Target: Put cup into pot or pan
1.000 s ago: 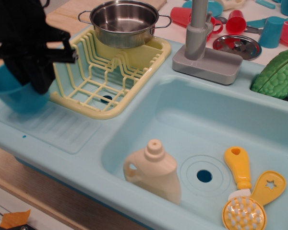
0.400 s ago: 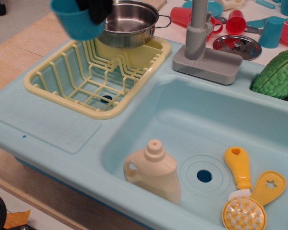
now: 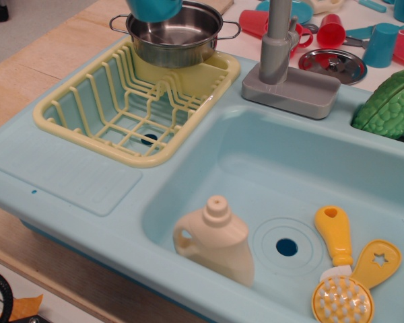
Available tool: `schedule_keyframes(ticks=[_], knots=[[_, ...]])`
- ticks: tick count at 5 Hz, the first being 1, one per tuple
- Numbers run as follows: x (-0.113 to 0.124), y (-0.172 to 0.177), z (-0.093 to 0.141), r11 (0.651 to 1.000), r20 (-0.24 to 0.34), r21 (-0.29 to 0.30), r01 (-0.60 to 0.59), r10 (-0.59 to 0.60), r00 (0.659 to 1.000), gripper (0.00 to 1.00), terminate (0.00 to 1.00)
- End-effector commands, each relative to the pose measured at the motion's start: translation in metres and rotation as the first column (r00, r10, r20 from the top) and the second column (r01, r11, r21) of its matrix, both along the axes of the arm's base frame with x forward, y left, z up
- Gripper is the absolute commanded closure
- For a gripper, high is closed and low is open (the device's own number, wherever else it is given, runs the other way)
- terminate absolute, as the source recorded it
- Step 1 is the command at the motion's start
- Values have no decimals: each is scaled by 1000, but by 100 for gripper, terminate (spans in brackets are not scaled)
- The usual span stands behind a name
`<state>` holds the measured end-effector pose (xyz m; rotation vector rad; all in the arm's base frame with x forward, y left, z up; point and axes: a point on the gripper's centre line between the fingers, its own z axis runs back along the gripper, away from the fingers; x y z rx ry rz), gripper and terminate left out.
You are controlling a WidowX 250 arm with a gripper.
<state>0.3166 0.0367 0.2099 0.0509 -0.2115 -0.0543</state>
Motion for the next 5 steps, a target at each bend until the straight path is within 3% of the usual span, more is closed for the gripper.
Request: schedule_keyframes(ticks=[1, 2, 3, 4, 5], knots=[[22, 1, 4, 999, 16, -16, 42, -42, 999, 100, 0], [35, 5, -6, 997, -23, -41, 63, -64, 998, 0, 0], [39, 6, -13, 991, -60, -91, 98, -103, 993, 0, 0], [39, 6, -13, 991, -60, -91, 98, -103, 993, 0, 0], [39, 6, -13, 991, -60, -91, 98, -103, 993, 0, 100]])
